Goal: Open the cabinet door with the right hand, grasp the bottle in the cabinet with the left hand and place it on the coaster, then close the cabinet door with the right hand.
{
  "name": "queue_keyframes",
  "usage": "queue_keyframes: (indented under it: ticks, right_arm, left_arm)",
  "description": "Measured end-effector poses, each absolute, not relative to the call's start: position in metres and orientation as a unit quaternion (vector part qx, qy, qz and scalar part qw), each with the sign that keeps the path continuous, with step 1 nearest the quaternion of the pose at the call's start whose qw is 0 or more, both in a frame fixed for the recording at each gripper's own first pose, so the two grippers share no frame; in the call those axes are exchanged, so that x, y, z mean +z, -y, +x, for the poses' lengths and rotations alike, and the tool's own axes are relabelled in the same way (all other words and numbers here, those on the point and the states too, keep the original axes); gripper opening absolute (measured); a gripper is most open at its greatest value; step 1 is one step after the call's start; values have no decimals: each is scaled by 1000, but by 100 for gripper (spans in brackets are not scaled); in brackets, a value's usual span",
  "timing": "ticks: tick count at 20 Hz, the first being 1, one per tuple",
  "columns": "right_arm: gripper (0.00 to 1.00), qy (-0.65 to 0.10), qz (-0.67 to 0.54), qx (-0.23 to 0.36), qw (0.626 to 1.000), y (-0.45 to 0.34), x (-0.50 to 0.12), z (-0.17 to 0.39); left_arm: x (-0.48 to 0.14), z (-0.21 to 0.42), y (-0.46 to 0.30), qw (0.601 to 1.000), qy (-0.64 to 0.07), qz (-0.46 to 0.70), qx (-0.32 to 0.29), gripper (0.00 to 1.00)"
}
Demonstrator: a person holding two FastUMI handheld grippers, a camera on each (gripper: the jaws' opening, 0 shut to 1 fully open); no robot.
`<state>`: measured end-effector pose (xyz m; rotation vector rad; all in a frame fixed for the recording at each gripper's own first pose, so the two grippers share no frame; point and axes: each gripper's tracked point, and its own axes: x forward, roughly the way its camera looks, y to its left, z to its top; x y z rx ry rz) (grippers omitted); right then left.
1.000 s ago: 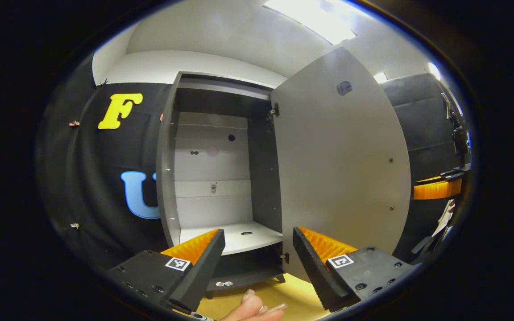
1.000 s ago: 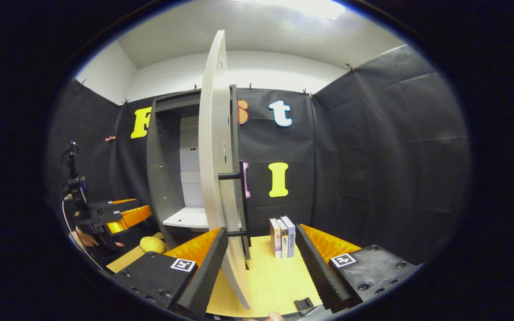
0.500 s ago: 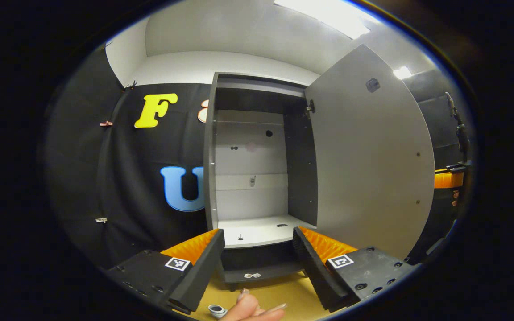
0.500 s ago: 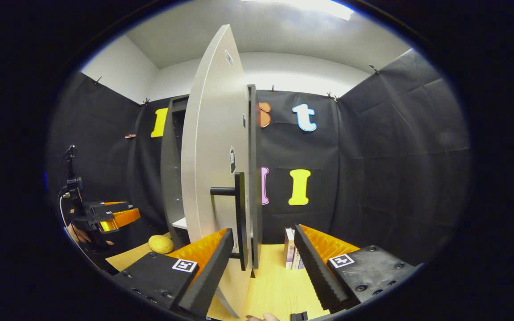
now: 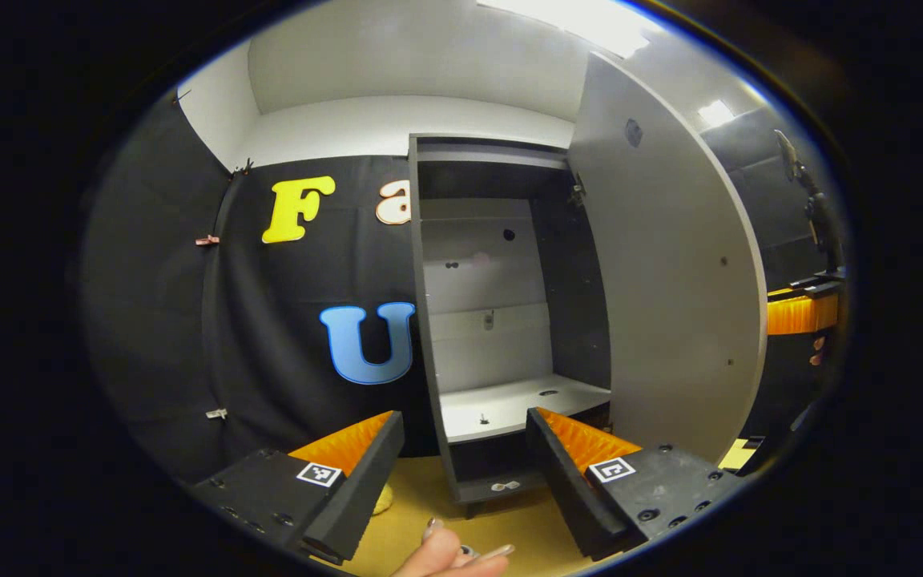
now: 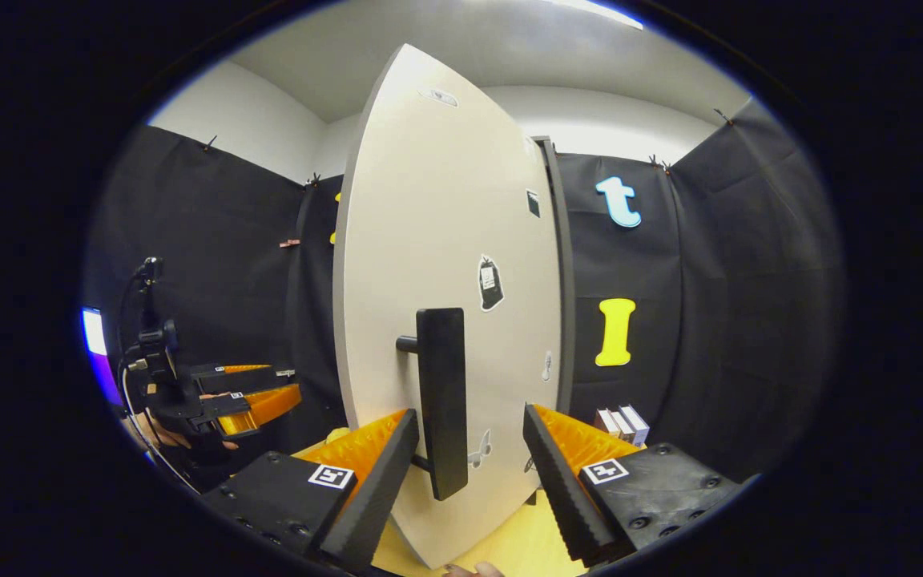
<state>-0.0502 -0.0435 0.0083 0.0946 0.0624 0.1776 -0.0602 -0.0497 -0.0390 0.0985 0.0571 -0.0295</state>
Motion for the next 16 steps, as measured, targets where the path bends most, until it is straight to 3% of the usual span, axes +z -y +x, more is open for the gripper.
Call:
queue_keyframes:
  ticks: [5, 8, 16]
  right_arm:
    - [88, -36, 54, 94, 993, -28, 0, -16]
    - [92, -36, 46, 98, 994, -61, 0, -11]
    - [93, -31, 16, 33, 999, -62, -1, -39]
  left_arm:
    - [-45, -63, 8, 998, -34, 38, -31, 93]
    - [-53, -67, -19, 997, -44, 48, -35, 96]
    - [-56, -66, -34, 996, -40, 35, -65, 96]
